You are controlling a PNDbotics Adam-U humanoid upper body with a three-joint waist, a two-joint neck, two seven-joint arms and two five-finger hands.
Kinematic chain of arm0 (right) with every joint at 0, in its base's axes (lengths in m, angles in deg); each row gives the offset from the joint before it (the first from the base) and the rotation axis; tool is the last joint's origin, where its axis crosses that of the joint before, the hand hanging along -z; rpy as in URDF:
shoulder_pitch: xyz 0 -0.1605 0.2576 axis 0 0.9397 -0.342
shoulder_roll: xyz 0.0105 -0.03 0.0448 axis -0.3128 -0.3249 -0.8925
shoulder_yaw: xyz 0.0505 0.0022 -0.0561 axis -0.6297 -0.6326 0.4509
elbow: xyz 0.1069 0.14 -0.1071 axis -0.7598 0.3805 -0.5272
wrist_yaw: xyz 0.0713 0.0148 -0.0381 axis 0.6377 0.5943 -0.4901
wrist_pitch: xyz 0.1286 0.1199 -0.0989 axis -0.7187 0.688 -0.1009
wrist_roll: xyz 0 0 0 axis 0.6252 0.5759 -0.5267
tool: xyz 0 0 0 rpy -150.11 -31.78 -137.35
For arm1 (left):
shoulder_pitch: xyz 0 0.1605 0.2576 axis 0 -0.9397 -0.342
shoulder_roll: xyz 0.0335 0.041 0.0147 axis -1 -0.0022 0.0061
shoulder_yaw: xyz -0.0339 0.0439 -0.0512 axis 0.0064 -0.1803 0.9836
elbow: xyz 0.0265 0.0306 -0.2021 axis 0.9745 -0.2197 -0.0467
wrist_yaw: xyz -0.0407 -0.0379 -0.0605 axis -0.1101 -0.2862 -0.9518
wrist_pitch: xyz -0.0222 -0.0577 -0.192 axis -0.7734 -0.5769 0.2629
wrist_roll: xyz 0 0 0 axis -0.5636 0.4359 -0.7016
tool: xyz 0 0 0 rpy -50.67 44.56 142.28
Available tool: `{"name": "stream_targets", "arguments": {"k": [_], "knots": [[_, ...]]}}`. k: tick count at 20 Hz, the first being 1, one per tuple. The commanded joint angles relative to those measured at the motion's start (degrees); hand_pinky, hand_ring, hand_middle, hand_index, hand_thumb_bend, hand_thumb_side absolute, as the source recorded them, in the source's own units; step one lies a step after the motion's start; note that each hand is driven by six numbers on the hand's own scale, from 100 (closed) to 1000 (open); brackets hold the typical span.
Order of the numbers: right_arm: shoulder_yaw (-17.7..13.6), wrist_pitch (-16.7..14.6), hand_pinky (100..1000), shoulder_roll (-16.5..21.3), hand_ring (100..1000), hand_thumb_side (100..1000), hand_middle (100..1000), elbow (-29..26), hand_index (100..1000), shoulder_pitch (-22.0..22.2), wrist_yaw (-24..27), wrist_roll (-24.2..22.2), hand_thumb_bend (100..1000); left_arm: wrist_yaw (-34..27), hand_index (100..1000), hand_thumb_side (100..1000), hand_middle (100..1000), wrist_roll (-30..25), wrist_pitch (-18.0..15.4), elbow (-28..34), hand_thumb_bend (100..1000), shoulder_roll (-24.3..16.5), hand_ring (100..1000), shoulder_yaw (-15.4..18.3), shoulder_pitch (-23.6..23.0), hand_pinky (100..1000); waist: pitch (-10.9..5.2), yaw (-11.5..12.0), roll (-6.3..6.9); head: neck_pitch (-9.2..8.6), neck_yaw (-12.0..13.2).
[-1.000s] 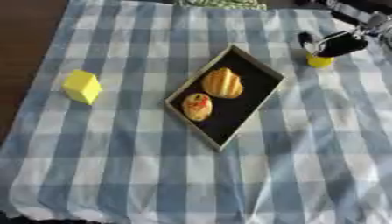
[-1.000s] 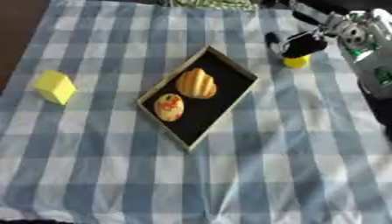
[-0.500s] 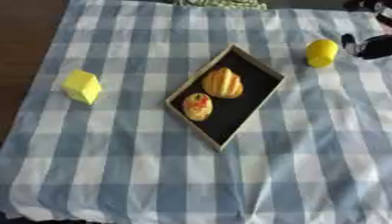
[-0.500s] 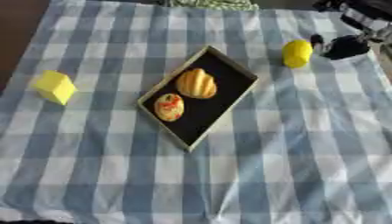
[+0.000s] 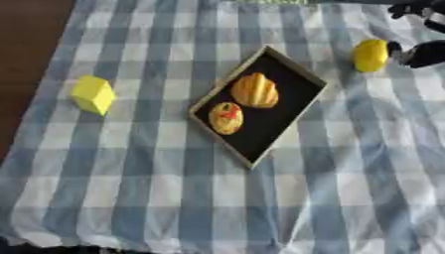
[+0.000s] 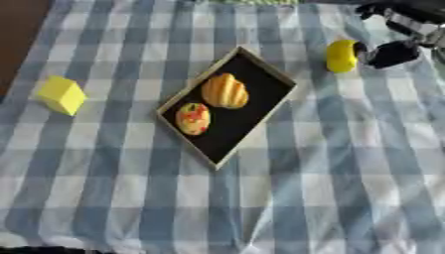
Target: Pick up objects on the table and place them in the box.
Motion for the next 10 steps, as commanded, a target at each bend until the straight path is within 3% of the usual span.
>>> {"name": "stream_targets", "arguments": {"k": [1, 10], "knots": [[-0.5, -0.2, 981, 0.7, 1000, 295, 881, 1.7, 982, -1.6, -2.2, 1.5, 100, -0.3, 774, 695, 622, -0.3, -0.2, 0.4, 100, -1.1, 820, 0.3, 0.8, 753, 0.22, 0.2, 0.80, 0.24, -0.2], [0.1, -0.3, 982, -0.7, 1000, 315, 898, 7.6, 982, -2.7, -10.2, 2.5, 106, -0.6, 774, 694, 622, -0.4, -0.4, 0.4, 100, -1.2, 822, 0.2, 1.4, 754, 1.49, 1.0, 0.78, 0.24, -0.7]]}}
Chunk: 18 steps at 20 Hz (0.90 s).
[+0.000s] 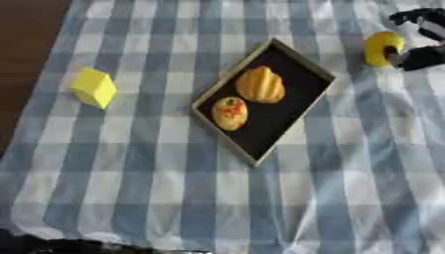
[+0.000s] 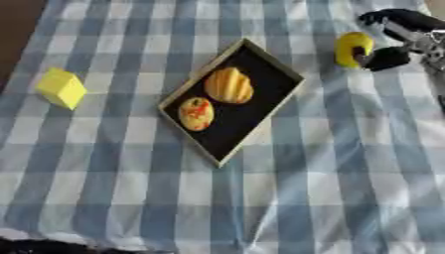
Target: Pick up objects on the table and place them in the box.
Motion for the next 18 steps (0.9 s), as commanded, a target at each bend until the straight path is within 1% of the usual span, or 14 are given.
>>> {"name": "stream_targets", "arguments": {"k": [1, 4, 6, 7, 8, 9, 10, 11, 13, 15, 18], "knots": [[-0.1, -0.2, 982, 0.7, 1000, 289, 898, 1.2, 981, -1.1, -3.2, 0.5, 140, -0.5, 774, 694, 622, -0.2, -0.2, 0.7, 100, -1.2, 822, 0.1, 0.5, 754, -0.05, 0.1, 0.77, 0.24, -0.3], [-0.1, -0.1, 977, -0.1, 1000, 258, 889, 2.3, 970, -1.6, -5.5, 1.2, 157, -0.6, 774, 695, 622, -0.3, -0.2, 0.7, 100, -1.1, 822, 0.0, 0.7, 754, 0.04, 0.2, 0.76, 0.24, -0.8], [0.0, 0.0, 968, -0.6, 1000, 215, 870, 3.0, 948, -1.8, -6.3, 1.8, 167, -0.7, 774, 695, 622, -0.3, -0.1, 0.7, 100, -1.1, 822, 0.0, 0.7, 755, 0.08, 0.4, 0.74, 0.24, -0.8], [0.0, 0.1, 955, -0.8, 1000, 153, 820, 3.2, 907, -1.9, -6.6, 2.2, 166, -0.7, 774, 694, 622, -0.3, -0.1, 0.7, 100, -1.1, 822, -0.1, 0.8, 755, 0.09, 0.4, 0.73, 0.24, -0.8], [0.0, 0.2, 948, -0.9, 1000, 115, 789, 3.3, 881, -1.9, -6.6, 2.8, 142, -0.7, 774, 694, 622, -0.3, -0.1, 0.7, 100, -1.1, 822, -0.1, 0.8, 755, 0.08, 0.5, 0.72, 0.24, -0.8], [-0.1, 0.4, 934, -1.1, 997, 104, 705, 3.2, 819, -1.9, -6.4, 3.4, 100, -0.7, 773, 694, 622, -0.4, -0.1, 0.7, 100, -1.1, 822, -0.1, 0.8, 755, 0.05, 0.6, 0.71, 0.24, -0.8], [-0.4, 0.5, 925, -1.3, 975, 105, 644, 2.7, 778, -1.9, -5.8, 4.2, 100, -0.7, 773, 694, 622, -0.4, -0.1, 0.7, 100, -1.1, 822, -0.1, 0.8, 755, 0.00, 0.6, 0.68, 0.24, -0.7], [-0.6, 0.8, 909, -1.4, 924, 112, 532, 2.1, 691, -1.9, -5.1, 5.0, 100, -0.7, 773, 694, 623, -0.4, -0.1, 0.6, 100, -1.1, 822, 0.0, 0.8, 756, -0.09, 0.6, 0.62, 0.24, -0.6], [-0.9, 1.4, 902, -1.4, 891, 104, 477, 0.6, 644, -1.5, -3.3, 6.9, 100, -0.8, 773, 694, 623, -0.4, -0.1, 0.7, 100, -1.0, 822, 0.0, 0.8, 756, -0.34, 0.6, 0.45, 0.24, -0.6], [-0.8, 2.3, 899, -1.1, 871, 100, 442, -1.0, 608, -1.3, -1.3, 8.8, 100, -0.8, 773, 693, 623, -0.5, 0.1, 0.7, 100, -1.0, 822, -0.1, 0.8, 756, -0.69, 0.5, 0.27, 0.24, -0.5], [-0.5, 3.0, 897, -0.3, 860, 100, 428, -3.7, 599, -1.0, 1.8, 10.5, 100, -0.8, 773, 692, 624, -0.6, 0.2, 0.8, 100, -1.1, 822, -0.2, 0.8, 757, -1.25, 0.4, 0.05, 0.24, -0.6]]}}
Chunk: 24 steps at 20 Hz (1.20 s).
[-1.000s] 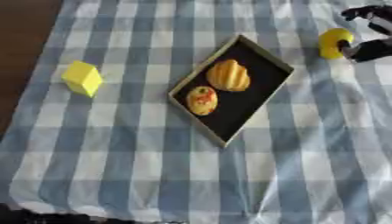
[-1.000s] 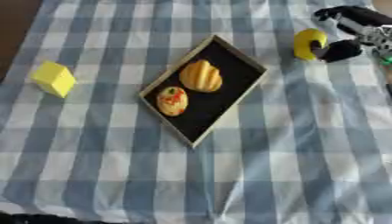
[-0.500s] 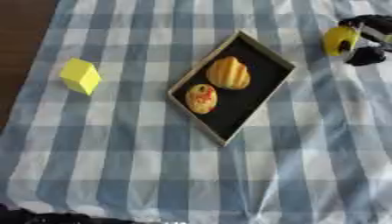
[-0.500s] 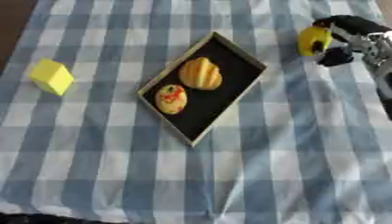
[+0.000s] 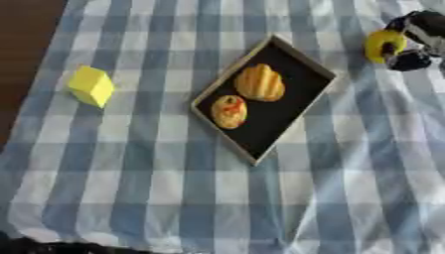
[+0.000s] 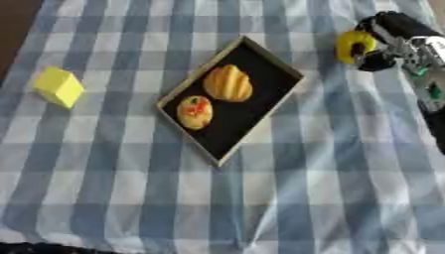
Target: Pick up objects on the table and place them in the box.
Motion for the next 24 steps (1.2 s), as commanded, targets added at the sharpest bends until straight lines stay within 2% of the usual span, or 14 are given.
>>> {"name": "stream_targets", "arguments": {"k": [1, 2, 3, 4, 5, 7, 8, 11, 14, 19, 24], "knots": [[-0.3, 0.7, 896, 2.5, 858, 100, 426, -3.9, 600, -0.4, 3.5, 1.7, 100, -0.4, 773, 691, 624, -0.2, 0.0, 0.8, 100, -1.2, 822, -0.1, 0.3, 757, -1.61, -0.1, -0.02, 0.24, 0.0], [-0.3, 0.5, 896, 2.9, 855, 100, 422, -5.1, 599, -0.3, 4.5, 1.9, 100, -0.3, 773, 691, 624, -0.2, 0.1, 0.8, 100, -1.3, 822, -0.1, 0.3, 757, -1.94, -0.2, -0.19, 0.24, 0.0], [-0.4, 0.0, 896, 3.2, 854, 232, 420, -6.6, 599, -0.2, 5.5, 2.0, 100, -0.3, 773, 690, 624, -0.2, 0.1, 0.9, 100, -1.4, 822, -0.1, 0.2, 757, -2.25, -0.3, -0.38, 0.24, -0.1], [-0.3, -0.5, 896, 3.7, 852, 100, 419, -8.2, 598, 0.1, 6.6, 2.0, 100, -0.3, 773, 690, 624, -0.2, 0.1, 0.9, 100, -1.5, 823, -0.1, 0.2, 757, -2.52, -0.4, -0.59, 0.24, -0.1], [-0.2, -0.9, 896, 4.1, 852, 129, 420, -9.9, 601, 0.4, 7.7, 1.8, 100, -0.2, 773, 690, 624, -0.2, 0.2, 1.0, 100, -1.6, 823, -0.2, 0.3, 757, -2.75, -0.6, -0.77, 0.24, -0.1], [0.4, -2.0, 897, 4.8, 852, 100, 425, -13.2, 605, 0.9, 9.7, 1.1, 100, -0.2, 773, 690, 625, -0.4, 0.4, 1.0, 100, -1.8, 824, -0.3, 0.3, 758, -3.19, -1.0, -1.10, 0.24, -0.2], [1.1, -2.1, 898, 5.5, 851, 100, 429, -16.7, 607, 1.7, 12.1, 0.2, 100, -0.2, 773, 690, 625, -0.5, 0.5, 1.0, 100, -1.9, 824, -0.4, 0.3, 758, -3.41, -1.2, -1.29, 0.24, -0.2], [3.2, 0.4, 897, 7.3, 843, 100, 434, -27.1, 606, 4.0, 17.5, -3.8, 100, -0.3, 773, 689, 625, -0.7, 0.8, 1.2, 100, -2.1, 824, -0.6, 0.5, 758, -3.97, -1.7, -1.67, 0.24, -0.3], [5.5, 1.9, 896, 7.6, 842, 100, 433, -32.9, 604, 5.1, 19.6, -6.8, 100, -0.5, 773, 689, 625, -1.0, 1.0, 1.3, 100, -2.1, 824, -1.0, 0.7, 758, -4.51, -1.8, -1.92, 0.24, -0.6], [9.0, 2.6, 891, 5.4, 848, 100, 434, -36.4, 604, 5.4, 21.3, -9.9, 100, -0.7, 773, 688, 626, -1.1, 1.3, 1.4, 100, -2.1, 824, -1.2, 0.9, 759, -4.99, -1.5, -2.19, 0.24, -0.8], [12.5, 1.9, 889, 2.2, 849, 110, 445, -34.5, 608, 4.7, 19.0, -12.1, 100, -1.0, 773, 690, 626, -1.3, 1.5, 1.5, 100, -1.9, 825, -1.4, 1.2, 759, -4.97, -1.0, -2.36, 0.24, -1.0]]}}
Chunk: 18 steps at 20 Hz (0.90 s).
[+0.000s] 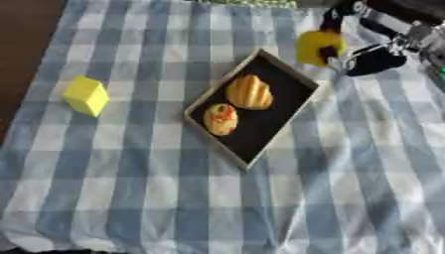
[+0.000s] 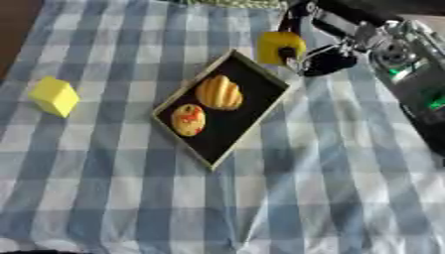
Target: Pick up objects on the table and place them in the box.
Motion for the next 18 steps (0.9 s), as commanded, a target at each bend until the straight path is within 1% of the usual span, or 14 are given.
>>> {"name": "stream_targets", "arguments": {"k": [1, 6, 9, 11, 12, 13, 14, 15, 16, 17, 18], "knots": [[1.3, -0.5, 889, -0.7, 849, 111, 446, 1.2, 609, -1.3, -1.9, -1.0, 100, -0.5, 773, 690, 626, -0.1, 0.2, 1.1, 100, -1.3, 825, 0.0, 0.6, 759, -1.81, 0.2, -0.65, 0.23, -0.2], [2.7, -1.8, 888, -3.4, 863, 124, 469, 7.2, 630, -2.6, -5.4, -0.8, 100, -0.6, 773, 691, 626, -0.2, 0.2, 1.1, 100, -1.3, 827, 0.0, 0.6, 759, -1.41, 0.4, -0.57, 0.23, -0.4], [3.4, -3.0, 888, -4.8, 871, 129, 481, 10.9, 642, -3.4, -6.5, -1.1, 100, -0.6, 773, 691, 627, -0.2, 0.1, 1.1, 100, -1.2, 827, 0.0, 0.7, 759, -1.12, 0.5, -0.36, 0.23, -0.7], [3.7, -3.8, 890, -5.6, 887, 133, 507, 12.9, 666, -3.9, -7.0, -1.4, 100, -0.6, 773, 690, 627, -0.2, 0.1, 1.1, 100, -1.2, 827, 0.0, 0.8, 759, -0.99, 0.4, -0.21, 0.23, -0.7], [3.8, -4.3, 893, -5.9, 915, 134, 567, 13.7, 712, -4.2, -7.3, -1.6, 100, -0.6, 773, 690, 627, -0.2, 0.0, 1.1, 100, -1.2, 828, 0.0, 0.8, 759, -0.94, 0.4, -0.15, 0.23, -0.7], [3.9, -4.7, 893, -6.1, 926, 134, 594, 14.3, 731, -4.4, -7.7, -1.8, 100, -0.6, 774, 690, 627, -0.2, 0.0, 1.1, 100, -1.2, 828, 0.0, 0.8, 759, -0.92, 0.4, -0.08, 0.23, -0.7], [3.9, -5.1, 896, -6.2, 972, 135, 717, 14.7, 826, -4.5, -8.2, -2.0, 100, -0.6, 774, 691, 627, -0.2, 0.0, 1.0, 100, -1.1, 828, 0.0, 0.8, 759, -0.90, 0.4, -0.03, 0.23, -0.7], [3.8, -5.4, 898, -6.2, 979, 135, 733, 14.8, 839, -4.5, -8.7, -2.2, 100, -0.6, 774, 691, 627, -0.2, 0.0, 1.0, 100, -1.1, 828, 0.0, 0.8, 759, -0.90, 0.4, 0.01, 0.23, -0.6], [3.7, -5.8, 933, -6.2, 1000, 165, 851, 14.8, 926, -4.5, -9.1, -2.5, 100, -0.6, 774, 691, 627, -0.2, 0.0, 0.9, 100, -1.1, 828, 0.0, 0.7, 760, -0.91, 0.4, 0.02, 0.23, -0.6], [3.5, -6.4, 949, -6.1, 1000, 219, 868, 14.5, 941, -4.5, -9.5, -2.9, 100, -0.6, 774, 691, 627, -0.2, 0.0, 0.9, 100, -1.1, 828, 0.1, 0.7, 760, -0.93, 0.4, 0.03, 0.23, -0.6], [3.3, -6.9, 972, -6.0, 1000, 342, 901, 14.1, 970, -4.4, -9.9, -3.4, 100, -0.6, 774, 692, 627, -0.2, 0.0, 0.9, 100, -1.1, 829, 0.1, 0.7, 760, -0.96, 0.3, 0.03, 0.23, -0.5]]}}
